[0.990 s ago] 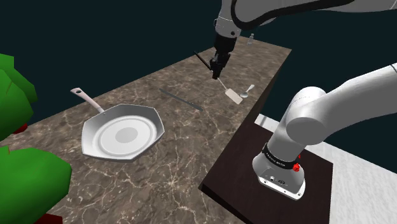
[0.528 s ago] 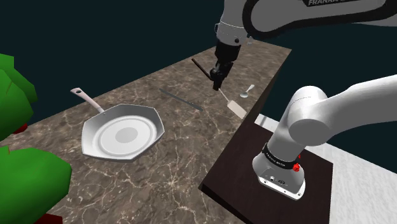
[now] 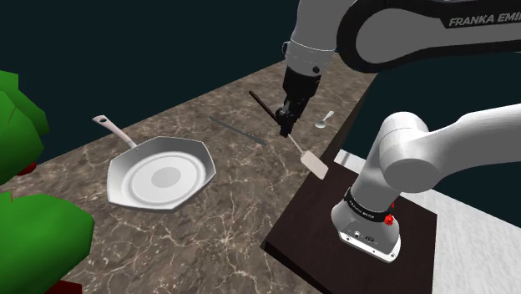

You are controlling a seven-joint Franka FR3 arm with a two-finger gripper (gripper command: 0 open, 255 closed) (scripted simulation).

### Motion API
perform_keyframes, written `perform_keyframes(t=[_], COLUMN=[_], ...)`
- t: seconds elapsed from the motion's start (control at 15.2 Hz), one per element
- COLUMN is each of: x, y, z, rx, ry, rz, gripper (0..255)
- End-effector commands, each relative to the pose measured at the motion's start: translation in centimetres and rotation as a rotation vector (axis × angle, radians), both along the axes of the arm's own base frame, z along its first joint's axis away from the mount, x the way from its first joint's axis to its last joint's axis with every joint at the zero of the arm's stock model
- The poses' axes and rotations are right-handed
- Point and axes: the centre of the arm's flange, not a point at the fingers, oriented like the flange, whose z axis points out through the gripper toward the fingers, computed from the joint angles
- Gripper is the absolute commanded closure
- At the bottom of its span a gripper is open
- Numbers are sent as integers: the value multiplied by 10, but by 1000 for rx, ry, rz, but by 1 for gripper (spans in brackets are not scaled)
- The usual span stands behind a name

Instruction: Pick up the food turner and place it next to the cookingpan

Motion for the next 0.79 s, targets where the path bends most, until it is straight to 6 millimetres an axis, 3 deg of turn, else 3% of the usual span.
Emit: perform_keyframes(t=[0.0,0.73], x=[-2,-2], y=[2,2], z=[-9,-67], rx=[0,0], ry=[0,0], rz=[-1,-1], gripper=[255,255])
